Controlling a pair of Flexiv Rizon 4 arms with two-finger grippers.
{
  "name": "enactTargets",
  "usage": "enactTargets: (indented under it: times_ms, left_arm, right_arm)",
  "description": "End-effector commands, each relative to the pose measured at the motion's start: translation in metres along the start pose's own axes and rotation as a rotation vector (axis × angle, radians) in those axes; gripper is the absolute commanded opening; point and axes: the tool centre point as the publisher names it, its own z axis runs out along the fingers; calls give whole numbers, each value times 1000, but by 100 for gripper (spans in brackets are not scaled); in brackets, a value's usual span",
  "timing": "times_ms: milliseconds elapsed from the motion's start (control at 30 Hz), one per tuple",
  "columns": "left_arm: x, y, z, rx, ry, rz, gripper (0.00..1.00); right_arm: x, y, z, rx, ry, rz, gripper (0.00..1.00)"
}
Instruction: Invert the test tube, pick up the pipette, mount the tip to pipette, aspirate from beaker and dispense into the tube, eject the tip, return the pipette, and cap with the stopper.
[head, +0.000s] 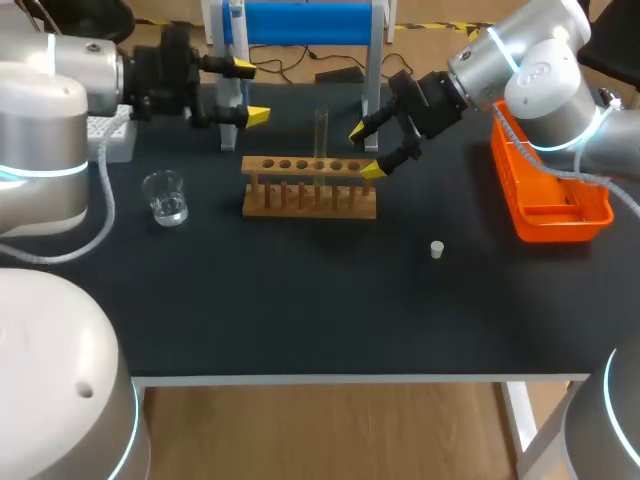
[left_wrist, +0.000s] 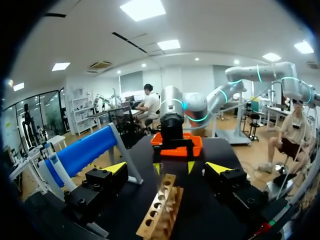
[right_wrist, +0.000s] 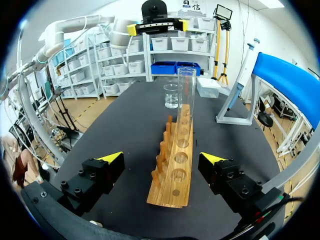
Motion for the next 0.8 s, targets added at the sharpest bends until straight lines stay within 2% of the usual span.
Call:
enactTargets:
  times_ms: [33, 300, 333, 500, 600, 667, 800]
  left_arm:
    - [3, -1, 0, -2, -14, -1, 100]
    - [3, -1, 0, -2, -14, -1, 100]
    - [-3, 5, -6, -6, -47, -16, 100]
    - [-31, 33, -48, -74, -171, -53, 100]
    - [-50, 42, -80, -102, -247, -69, 100]
    - [-70, 53, -107, -132, -313, -81, 100]
    - [-100, 70, -140, -183, -423, -103, 100]
  right_arm:
    - [1, 0, -1, 2, 1, 0, 100]
    - [1, 0, -1, 2, 1, 0, 100]
    - [1, 0, -1, 2, 1, 0, 100]
    - [1, 0, -1, 2, 1, 0, 100]
    - [1, 0, -1, 2, 1, 0, 100]
    - [1, 0, -1, 2, 1, 0, 100]
    - [1, 0, -1, 2, 1, 0, 100]
